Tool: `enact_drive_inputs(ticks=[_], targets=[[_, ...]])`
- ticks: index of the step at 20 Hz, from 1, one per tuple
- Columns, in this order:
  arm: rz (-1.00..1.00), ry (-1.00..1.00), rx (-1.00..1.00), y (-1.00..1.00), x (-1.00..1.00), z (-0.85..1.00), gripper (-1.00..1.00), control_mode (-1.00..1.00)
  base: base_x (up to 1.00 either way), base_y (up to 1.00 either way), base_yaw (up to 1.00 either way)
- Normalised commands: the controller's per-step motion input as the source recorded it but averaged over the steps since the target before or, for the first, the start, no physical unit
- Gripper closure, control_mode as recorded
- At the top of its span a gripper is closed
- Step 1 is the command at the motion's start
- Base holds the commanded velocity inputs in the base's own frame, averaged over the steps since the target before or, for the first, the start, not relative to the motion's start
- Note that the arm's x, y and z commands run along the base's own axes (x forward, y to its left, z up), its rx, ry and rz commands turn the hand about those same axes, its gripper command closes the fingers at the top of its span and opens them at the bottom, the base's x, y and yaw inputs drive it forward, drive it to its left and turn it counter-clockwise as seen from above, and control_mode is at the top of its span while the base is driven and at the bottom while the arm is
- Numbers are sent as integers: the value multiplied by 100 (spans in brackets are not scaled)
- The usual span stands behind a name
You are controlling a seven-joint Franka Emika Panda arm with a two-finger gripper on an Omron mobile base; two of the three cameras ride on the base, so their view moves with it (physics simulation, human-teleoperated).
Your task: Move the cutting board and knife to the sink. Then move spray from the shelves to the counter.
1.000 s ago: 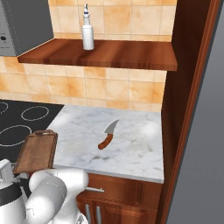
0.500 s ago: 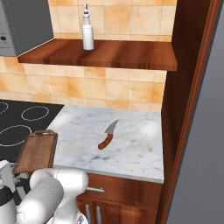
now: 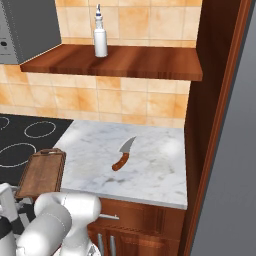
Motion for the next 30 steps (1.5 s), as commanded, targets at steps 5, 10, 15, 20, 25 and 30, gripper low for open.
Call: enact_drive_inputs(ticks=[5, 10, 15, 20, 25, 30], targets=[[0, 0, 0, -16, 3, 2, -100, -100, 0, 0, 0], [0, 0, 0, -8, 10, 6, -100, -100, 0, 0, 0], [0, 0, 0, -2, 12, 9, -100, -100, 0, 0, 0], [0, 0, 0, -2, 9, 0, -100, -100, 0, 0, 0], [0, 0, 0, -1, 13, 0, 100, -100, 0, 0, 0], [0, 0, 0, -9, 5, 0, 100, -100, 0, 0, 0]])
